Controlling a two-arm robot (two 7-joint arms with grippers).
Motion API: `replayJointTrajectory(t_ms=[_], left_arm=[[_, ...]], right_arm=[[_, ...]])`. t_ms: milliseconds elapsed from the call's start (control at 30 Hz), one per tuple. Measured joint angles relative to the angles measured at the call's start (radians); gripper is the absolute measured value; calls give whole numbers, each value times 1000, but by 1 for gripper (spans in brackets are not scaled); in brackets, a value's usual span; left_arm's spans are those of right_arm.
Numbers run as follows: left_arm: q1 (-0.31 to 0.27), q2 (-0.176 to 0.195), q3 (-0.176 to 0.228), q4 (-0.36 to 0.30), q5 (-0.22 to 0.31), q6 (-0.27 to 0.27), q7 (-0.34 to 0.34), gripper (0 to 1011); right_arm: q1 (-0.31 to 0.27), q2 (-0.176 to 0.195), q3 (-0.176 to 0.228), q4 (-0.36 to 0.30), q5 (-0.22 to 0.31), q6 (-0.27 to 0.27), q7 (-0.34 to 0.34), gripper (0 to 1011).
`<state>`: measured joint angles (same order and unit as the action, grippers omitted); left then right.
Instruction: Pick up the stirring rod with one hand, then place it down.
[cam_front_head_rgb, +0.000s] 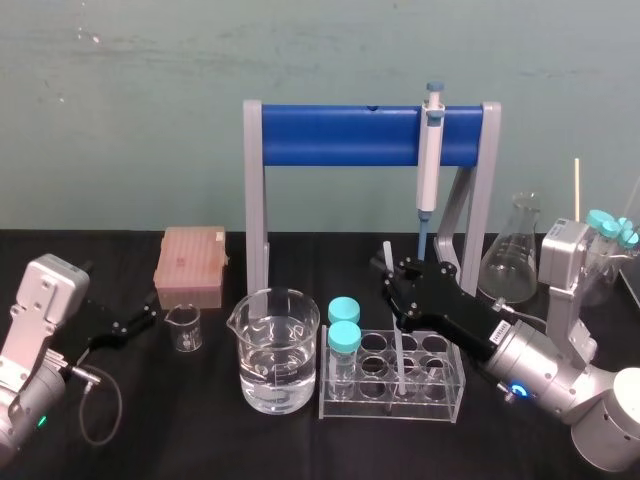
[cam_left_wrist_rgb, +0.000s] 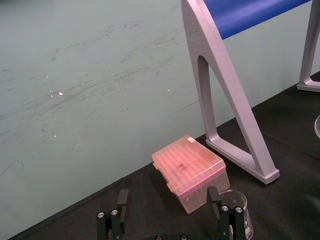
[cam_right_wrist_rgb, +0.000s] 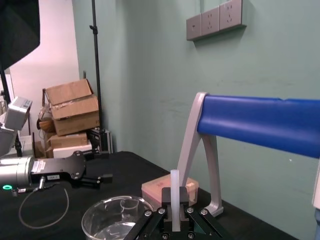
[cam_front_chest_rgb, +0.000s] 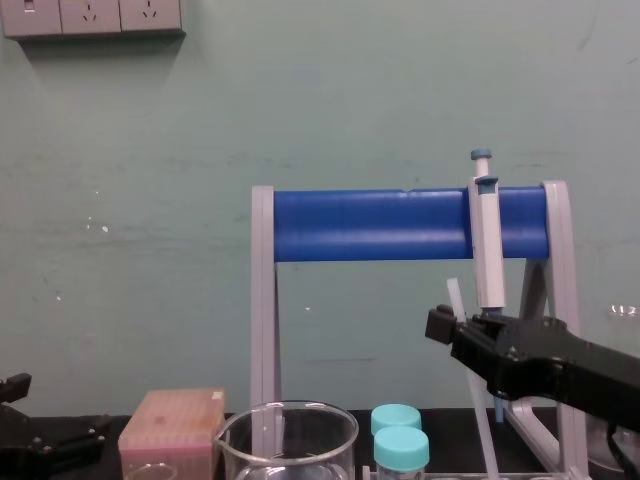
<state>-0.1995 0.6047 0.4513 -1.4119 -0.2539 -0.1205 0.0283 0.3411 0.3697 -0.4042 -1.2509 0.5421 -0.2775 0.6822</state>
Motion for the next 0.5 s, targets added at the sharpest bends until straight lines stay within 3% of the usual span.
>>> replayJointTrajectory(t_ms=[500], left_arm=[[0,0,0,0,0,0,0,1000]], right_arm=[[-2,-8,-6,24,-23,19,-23,72]])
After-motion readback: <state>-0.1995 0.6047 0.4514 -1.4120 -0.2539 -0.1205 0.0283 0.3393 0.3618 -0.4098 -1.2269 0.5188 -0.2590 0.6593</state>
